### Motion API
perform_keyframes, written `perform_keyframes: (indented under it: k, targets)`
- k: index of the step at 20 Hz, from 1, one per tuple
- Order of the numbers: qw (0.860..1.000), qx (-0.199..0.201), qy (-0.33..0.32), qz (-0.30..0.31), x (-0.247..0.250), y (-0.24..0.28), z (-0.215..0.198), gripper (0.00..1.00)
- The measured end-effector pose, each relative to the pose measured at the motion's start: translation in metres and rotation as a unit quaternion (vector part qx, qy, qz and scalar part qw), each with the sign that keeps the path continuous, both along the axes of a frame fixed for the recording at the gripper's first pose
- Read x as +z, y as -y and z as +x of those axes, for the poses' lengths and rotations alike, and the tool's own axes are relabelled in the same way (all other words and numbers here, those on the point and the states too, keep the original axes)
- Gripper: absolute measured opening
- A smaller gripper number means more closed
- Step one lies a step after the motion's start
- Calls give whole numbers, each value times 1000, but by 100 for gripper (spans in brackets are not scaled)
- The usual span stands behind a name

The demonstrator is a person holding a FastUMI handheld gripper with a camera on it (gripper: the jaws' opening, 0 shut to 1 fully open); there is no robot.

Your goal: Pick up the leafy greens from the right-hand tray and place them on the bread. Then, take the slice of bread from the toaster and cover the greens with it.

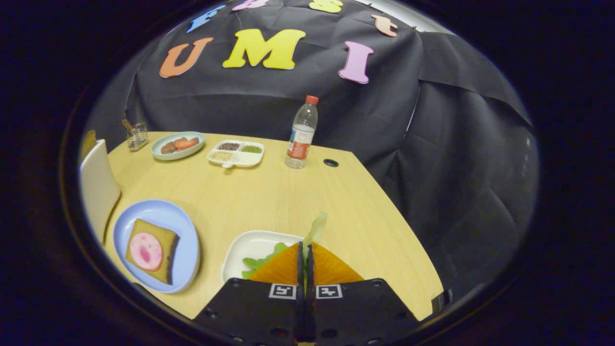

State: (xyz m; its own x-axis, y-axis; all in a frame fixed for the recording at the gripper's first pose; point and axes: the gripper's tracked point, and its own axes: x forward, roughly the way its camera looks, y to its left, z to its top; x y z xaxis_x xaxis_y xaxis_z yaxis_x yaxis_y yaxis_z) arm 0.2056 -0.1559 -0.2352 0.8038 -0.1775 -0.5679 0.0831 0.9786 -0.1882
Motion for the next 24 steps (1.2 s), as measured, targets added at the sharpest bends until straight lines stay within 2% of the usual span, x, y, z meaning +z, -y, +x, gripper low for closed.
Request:
perform_keyframes:
  k: [7, 15, 21, 24]
  targets:
    - [999, 41, 30, 16, 40, -56, -22, 0]
    - [992, 113, 40, 44, 50, -153, -39, 0]
    - [975, 171, 49, 131, 50, -243, -45, 0]
    - [969, 181, 44, 162, 32, -268, -38, 0]
